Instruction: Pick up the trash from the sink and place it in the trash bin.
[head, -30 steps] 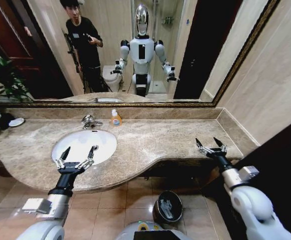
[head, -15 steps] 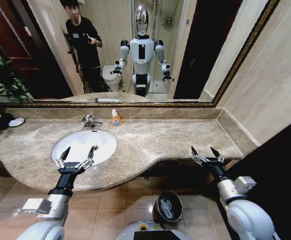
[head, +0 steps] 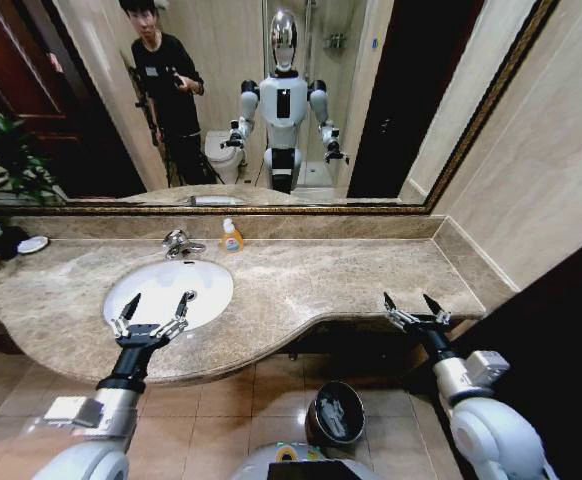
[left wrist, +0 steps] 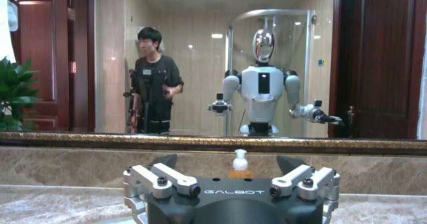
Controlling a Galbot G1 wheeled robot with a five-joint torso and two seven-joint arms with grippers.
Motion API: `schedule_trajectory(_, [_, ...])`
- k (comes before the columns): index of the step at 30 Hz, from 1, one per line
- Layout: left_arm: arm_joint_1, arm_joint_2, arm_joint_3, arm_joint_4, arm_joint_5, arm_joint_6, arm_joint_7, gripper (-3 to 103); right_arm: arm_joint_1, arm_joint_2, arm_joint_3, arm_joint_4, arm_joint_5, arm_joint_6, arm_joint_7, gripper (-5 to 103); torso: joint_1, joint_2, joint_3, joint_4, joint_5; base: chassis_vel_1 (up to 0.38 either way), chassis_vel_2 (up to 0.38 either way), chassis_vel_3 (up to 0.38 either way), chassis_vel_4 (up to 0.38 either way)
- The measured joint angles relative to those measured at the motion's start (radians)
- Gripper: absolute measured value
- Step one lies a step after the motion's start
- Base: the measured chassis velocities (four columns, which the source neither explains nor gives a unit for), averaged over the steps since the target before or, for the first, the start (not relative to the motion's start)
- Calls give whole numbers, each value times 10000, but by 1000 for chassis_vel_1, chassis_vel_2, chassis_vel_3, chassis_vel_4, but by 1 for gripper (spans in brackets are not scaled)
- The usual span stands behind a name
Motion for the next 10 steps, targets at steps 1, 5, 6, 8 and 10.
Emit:
schedule_trajectory(1, [0,0,0,0,0,0,0,100,1,0,1,-2,1,1,0,100,0,0,0,0,0,0,0,0,0])
schedule_trajectory(5, [0,0,0,0,0,0,0,100,3,-3,4,-9,5,8,-4,100,0,0,0,0,0,0,0,0,0])
schedule_trajectory(6, [0,0,0,-1,0,0,1,100,3,-3,5,-11,5,9,-5,100,0,0,0,0,0,0,0,0,0])
schedule_trajectory(8, [0,0,0,0,0,0,0,100,5,-5,6,-14,6,12,-7,100,0,0,0,0,0,0,0,0,0])
schedule_trajectory(10, [0,0,0,0,0,0,0,100,6,-5,8,-15,7,14,-9,100,0,0,0,0,0,0,0,0,0])
